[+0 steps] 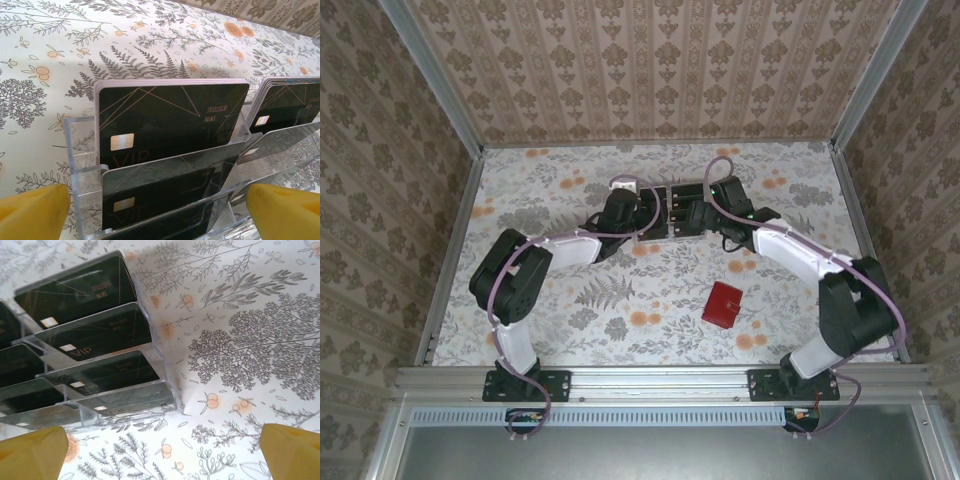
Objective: Put the credit cards into the card holder
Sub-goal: Move the storage box to the top-center of the table, then pick up the card holder from the bottom-center of the table.
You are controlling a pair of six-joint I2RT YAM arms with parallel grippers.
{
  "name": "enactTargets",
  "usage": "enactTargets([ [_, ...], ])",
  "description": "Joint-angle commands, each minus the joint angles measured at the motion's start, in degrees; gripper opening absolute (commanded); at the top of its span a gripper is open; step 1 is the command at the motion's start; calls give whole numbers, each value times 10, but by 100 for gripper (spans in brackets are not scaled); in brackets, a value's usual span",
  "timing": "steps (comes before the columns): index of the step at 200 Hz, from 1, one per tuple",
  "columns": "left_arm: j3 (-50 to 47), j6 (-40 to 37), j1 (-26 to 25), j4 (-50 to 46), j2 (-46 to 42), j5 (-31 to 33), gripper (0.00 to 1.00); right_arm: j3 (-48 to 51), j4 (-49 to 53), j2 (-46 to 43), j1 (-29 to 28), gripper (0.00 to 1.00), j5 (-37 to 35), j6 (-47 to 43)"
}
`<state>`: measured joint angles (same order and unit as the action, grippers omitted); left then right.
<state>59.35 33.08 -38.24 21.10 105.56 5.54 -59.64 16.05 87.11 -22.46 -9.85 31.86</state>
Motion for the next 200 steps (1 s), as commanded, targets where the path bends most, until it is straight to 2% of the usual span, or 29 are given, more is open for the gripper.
enactTargets([
  [1, -14, 10, 15, 4, -41, -9, 100, 40, 71, -58, -1, 98, 14, 23],
  [19, -24, 6, 31, 3, -60, -13, 100, 71, 111, -102, -2, 95, 5, 41],
  [51, -45, 4, 68, -7, -109, -21, 100, 140, 181, -174, -6, 82, -8, 84],
  [71, -55, 15, 86, -50, -142, -5, 100, 186, 195, -211, -19, 69, -11, 118],
  [129, -130, 29, 91, -167, -262, 41, 100, 219, 236, -212, -99, 47, -57, 190],
  [168, -199, 39, 90, -186, -350, 34, 100, 207, 251, -179, -146, 45, -88, 220],
  [200, -227, 46, 88, -191, -385, 24, 100, 198, 260, -148, -171, 44, -100, 237],
])
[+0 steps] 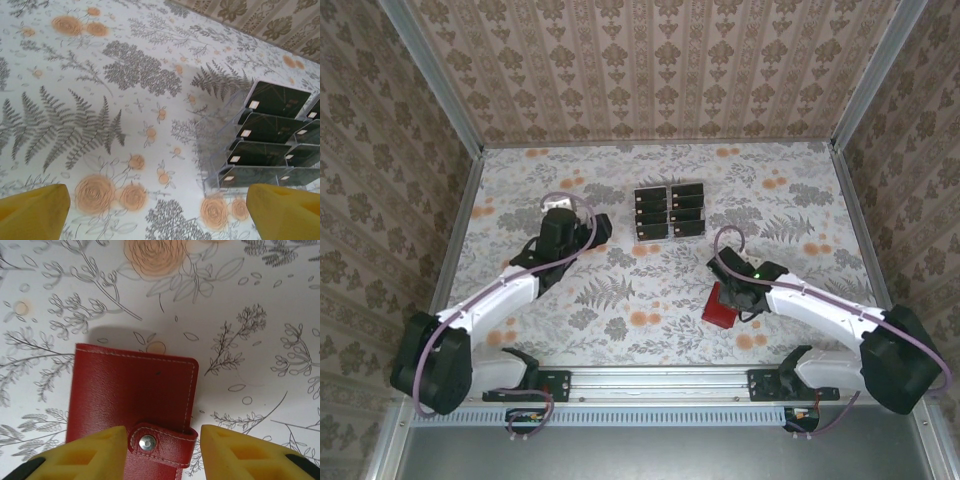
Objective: Put the credit cards into the card holder
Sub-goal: Pick up the card holder from the bottom-center of the table.
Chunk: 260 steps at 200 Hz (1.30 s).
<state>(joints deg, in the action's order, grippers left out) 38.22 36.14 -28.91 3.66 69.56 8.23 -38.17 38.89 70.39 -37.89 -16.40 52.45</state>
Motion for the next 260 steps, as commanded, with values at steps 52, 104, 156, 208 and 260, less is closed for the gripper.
enactTargets([
  [52, -26, 17, -11, -6, -19, -15, 100, -28, 25, 48, -41, 45, -42, 43],
  [104, -30, 14, -11, 6, -7, -17, 100, -32, 22, 72, -50, 49, -40, 47],
  [156, -29, 6, -10, 10, -4, -19, 100, -15, 19, 78, -50, 37, -46, 56],
  [208, -25, 3, -10, 8, -5, -23, 100, 3, 7, 85, -51, 30, -43, 57],
  [260, -23, 2, -9, 4, -8, -25, 100, 14, -13, 103, -51, 35, -26, 54],
])
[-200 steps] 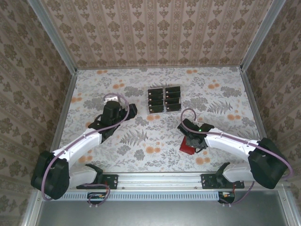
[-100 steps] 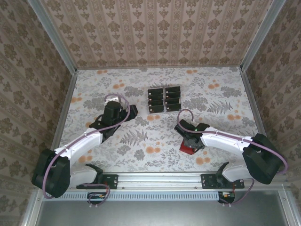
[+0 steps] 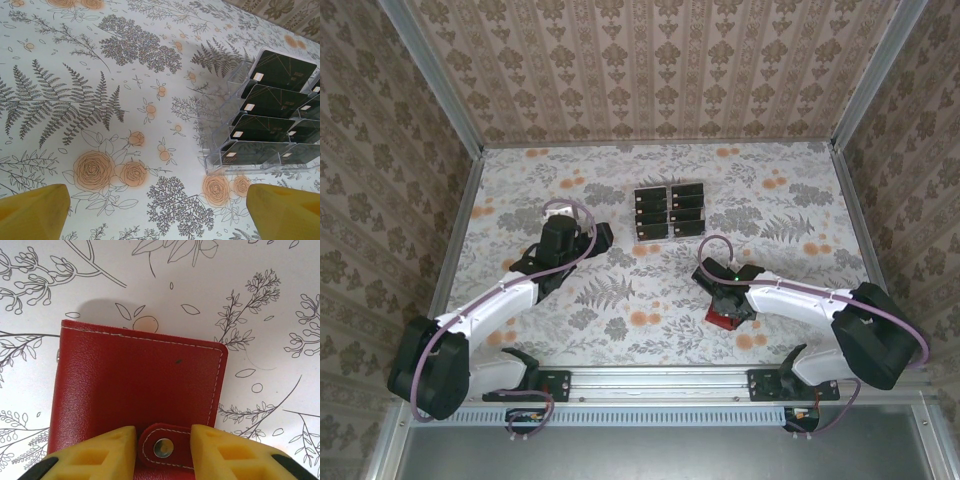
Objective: Put the credit cards into the card holder
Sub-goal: Pick up the card holder from the bottom-center of the table.
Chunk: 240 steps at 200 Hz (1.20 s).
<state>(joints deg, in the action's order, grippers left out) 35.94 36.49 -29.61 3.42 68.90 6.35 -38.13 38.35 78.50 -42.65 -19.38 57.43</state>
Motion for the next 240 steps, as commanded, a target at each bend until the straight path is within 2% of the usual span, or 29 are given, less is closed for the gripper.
enactTargets([
  [1, 0, -2, -2, 6, -2, -6, 100, 14, -8, 24, -3, 35, 4, 4],
  [21, 3, -3, -3, 1, -3, -7, 100, 17, -21, 26, -3, 19, 15, -5],
  [54, 1, -4, -2, -8, -13, -8, 100, 18, -34, 17, -3, 0, 33, -29],
  [94, -3, 0, 0, -35, -31, -22, 100, -3, -66, -29, -15, 0, 76, -73],
  [128, -10, 9, 1, -60, -42, -52, 100, -57, -92, -22, -47, 0, 101, -96],
  [192, -68, 68, -1, 12, -63, -155, 100, -173, -135, 83, -96, 0, 128, -110],
  [240, -99, 117, -17, 61, -72, -179, 100, -252, -138, 168, -125, 0, 130, -116],
])
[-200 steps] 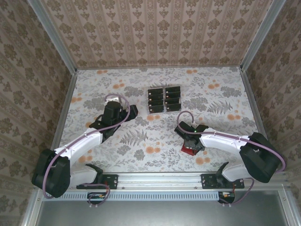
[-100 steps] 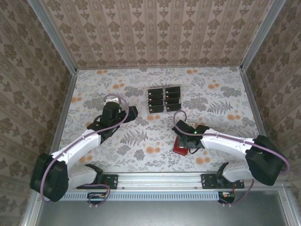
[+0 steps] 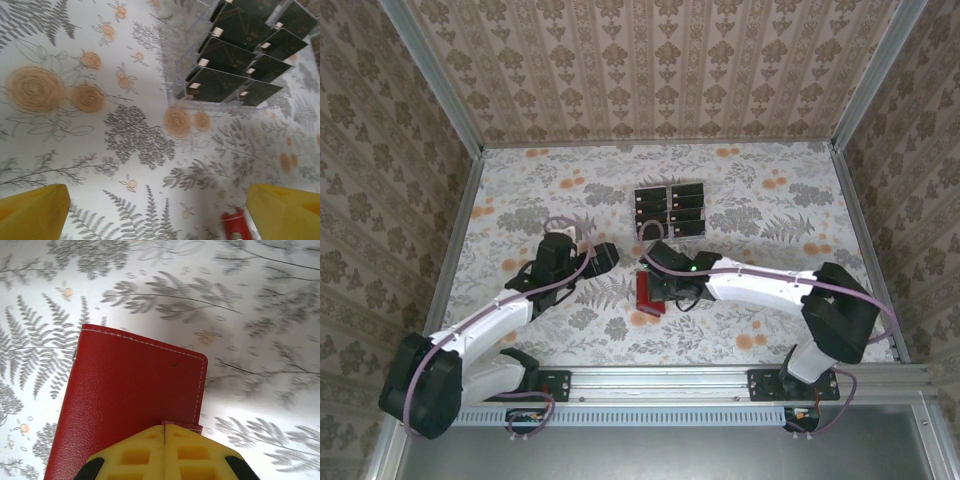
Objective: Put the credit cards into the card holder
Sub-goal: Pick up the card holder from the bottom-center of the table, then open the button on the card holder.
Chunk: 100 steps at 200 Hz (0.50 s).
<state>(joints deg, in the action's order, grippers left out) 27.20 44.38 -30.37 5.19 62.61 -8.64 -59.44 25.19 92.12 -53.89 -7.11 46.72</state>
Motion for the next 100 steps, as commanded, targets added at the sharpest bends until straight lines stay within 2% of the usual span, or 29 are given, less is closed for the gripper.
enactTargets([
  [1, -12, 38, -10, 43, -9, -29, 100, -39, -7, 31, -12, 0, 8, -8],
  [100, -44, 96, -35, 93, 31, -26, 91, -77, -11, 56, -27, 0, 4, -7],
])
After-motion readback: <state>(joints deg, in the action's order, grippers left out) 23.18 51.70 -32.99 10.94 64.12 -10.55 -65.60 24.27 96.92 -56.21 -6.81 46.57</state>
